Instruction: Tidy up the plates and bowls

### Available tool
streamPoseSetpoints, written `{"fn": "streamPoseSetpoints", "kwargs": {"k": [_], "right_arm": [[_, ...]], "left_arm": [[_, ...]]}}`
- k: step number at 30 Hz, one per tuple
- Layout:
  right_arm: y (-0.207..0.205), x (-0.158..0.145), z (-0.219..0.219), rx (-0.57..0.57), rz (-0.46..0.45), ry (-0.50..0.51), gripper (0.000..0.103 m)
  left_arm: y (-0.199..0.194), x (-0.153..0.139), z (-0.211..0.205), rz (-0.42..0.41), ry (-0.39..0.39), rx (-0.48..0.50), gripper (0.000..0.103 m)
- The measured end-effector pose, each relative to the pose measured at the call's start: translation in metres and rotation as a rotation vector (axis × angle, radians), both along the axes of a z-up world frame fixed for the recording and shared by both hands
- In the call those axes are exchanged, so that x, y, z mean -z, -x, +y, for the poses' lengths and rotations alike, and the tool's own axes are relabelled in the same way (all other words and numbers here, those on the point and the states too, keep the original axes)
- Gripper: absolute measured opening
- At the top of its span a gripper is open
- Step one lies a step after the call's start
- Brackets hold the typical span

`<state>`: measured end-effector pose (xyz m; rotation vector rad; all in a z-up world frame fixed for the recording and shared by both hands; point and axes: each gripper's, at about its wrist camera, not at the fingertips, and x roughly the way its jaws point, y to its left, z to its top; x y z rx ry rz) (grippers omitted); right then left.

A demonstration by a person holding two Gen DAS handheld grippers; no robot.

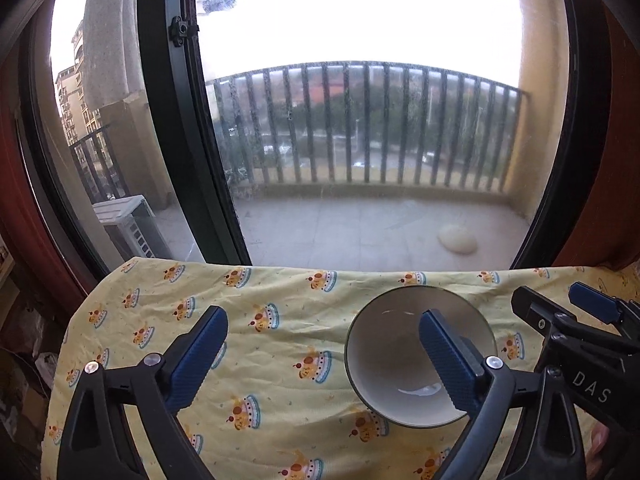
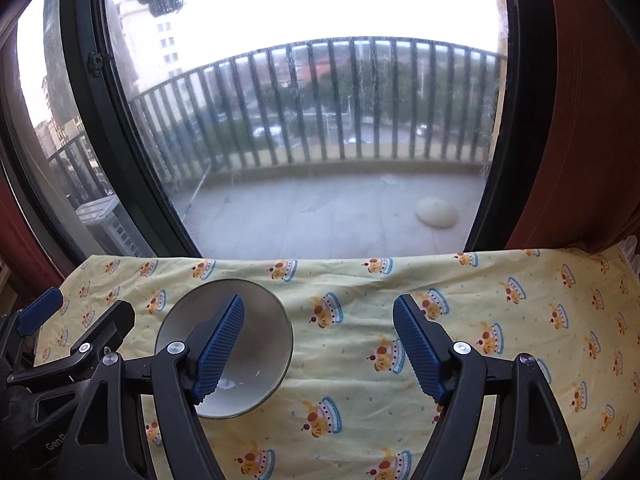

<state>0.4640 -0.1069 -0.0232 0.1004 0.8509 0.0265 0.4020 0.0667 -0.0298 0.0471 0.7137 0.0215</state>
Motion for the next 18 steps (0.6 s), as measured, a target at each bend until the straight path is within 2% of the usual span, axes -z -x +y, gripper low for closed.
{"fn": "streamPoseSetpoints", "kwargs": {"k": [3, 5, 9, 12, 14, 16, 17, 18], "right_arm": [[-0.004, 0.016, 0.001, -0.001, 0.021, 0.014, 0.078], [-0.006, 0.023, 0.003, -0.01, 0.032, 0.021, 0.073], [-0.008, 0.032, 0.012, -0.038, 0.041, 0.039, 0.069], [-0.01, 0.039, 0.019, -0.052, 0.047, 0.061, 0.06], [-0.011, 0.044, 0.022, -0.062, 0.048, 0.066, 0.049], [-0.013, 0.049, 0.025, -0.08, 0.056, 0.067, 0.041], [-0.014, 0.051, 0.025, -0.086, 0.059, 0.067, 0.039], [-0.015, 0.052, 0.026, -0.093, 0.062, 0.063, 0.038]], "left_arm": [[-0.004, 0.016, -0.004, 0.016, -0.019, -0.003, 0.09], [-0.008, 0.028, -0.008, 0.034, -0.036, 0.003, 0.086], [-0.012, 0.046, -0.014, 0.098, -0.013, 0.054, 0.076], [-0.013, 0.052, -0.017, 0.108, -0.005, 0.055, 0.069], [-0.014, 0.053, -0.018, 0.109, 0.008, 0.051, 0.063], [-0.015, 0.055, -0.02, 0.112, 0.004, 0.05, 0.053], [-0.016, 0.056, -0.021, 0.118, 0.003, 0.053, 0.05], [-0.017, 0.058, -0.022, 0.129, 0.002, 0.053, 0.042]]}}
